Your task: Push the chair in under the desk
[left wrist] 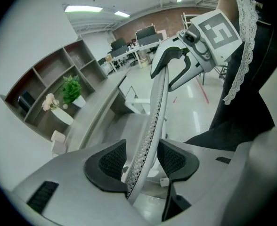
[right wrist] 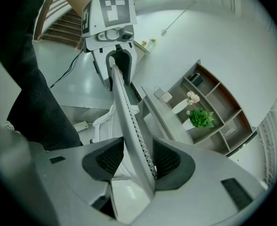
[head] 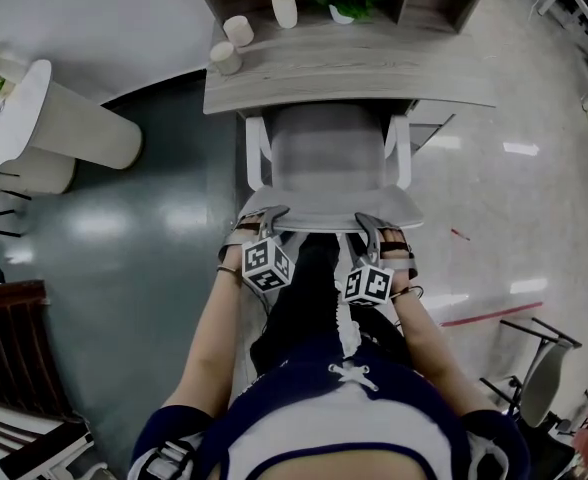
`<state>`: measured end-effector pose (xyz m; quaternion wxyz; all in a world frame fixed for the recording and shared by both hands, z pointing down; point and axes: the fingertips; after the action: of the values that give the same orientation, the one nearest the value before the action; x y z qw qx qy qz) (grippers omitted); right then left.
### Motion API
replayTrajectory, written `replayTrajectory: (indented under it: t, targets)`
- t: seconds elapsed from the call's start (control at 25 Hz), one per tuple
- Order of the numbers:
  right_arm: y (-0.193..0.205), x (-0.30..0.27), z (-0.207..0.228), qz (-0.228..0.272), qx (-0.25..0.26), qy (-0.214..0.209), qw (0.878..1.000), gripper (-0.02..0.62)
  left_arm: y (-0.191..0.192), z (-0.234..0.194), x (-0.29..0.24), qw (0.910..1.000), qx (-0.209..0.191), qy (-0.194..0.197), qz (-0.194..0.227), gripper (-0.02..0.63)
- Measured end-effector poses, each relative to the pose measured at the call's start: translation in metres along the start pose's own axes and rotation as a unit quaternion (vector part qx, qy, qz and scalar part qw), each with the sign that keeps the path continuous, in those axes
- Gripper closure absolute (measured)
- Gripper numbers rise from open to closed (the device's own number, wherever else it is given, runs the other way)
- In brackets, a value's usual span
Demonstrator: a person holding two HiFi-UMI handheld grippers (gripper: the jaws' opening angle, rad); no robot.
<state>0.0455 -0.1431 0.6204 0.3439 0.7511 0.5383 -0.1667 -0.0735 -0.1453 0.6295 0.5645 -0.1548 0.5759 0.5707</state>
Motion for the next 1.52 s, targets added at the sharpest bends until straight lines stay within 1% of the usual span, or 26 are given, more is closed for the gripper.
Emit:
replayTrajectory:
  t: [0.4,1.16,1.52]
  targets:
    - [0.005,-0.012,0.011,-0.006,-0.001,-0.004,1.000,0.428,-0.005,-0.013,-0.007,1.0000,0.008,-0.001,-0.002,0.393]
    - [0.011,-0.029,0.029,-0.012,0.000,-0.006,1.000,0.426,-0.015,-0.031,-0.017,1.0000,0.006,0.004,0.002,0.394]
    - [0.016,-0.038,0.036,-0.017,-0.008,-0.026,0.999,0.426,-0.019,-0.040,-0.024,0.9998,0.010,0.014,-0.007,0.400]
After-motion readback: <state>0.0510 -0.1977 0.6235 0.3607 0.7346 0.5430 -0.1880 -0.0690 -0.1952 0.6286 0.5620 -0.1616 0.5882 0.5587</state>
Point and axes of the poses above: the fingertips, and each gripper's own axes: x backward along the fingers, z to its right, y out of its underside, and after that the axes turned 11 degrees about x, right-handed
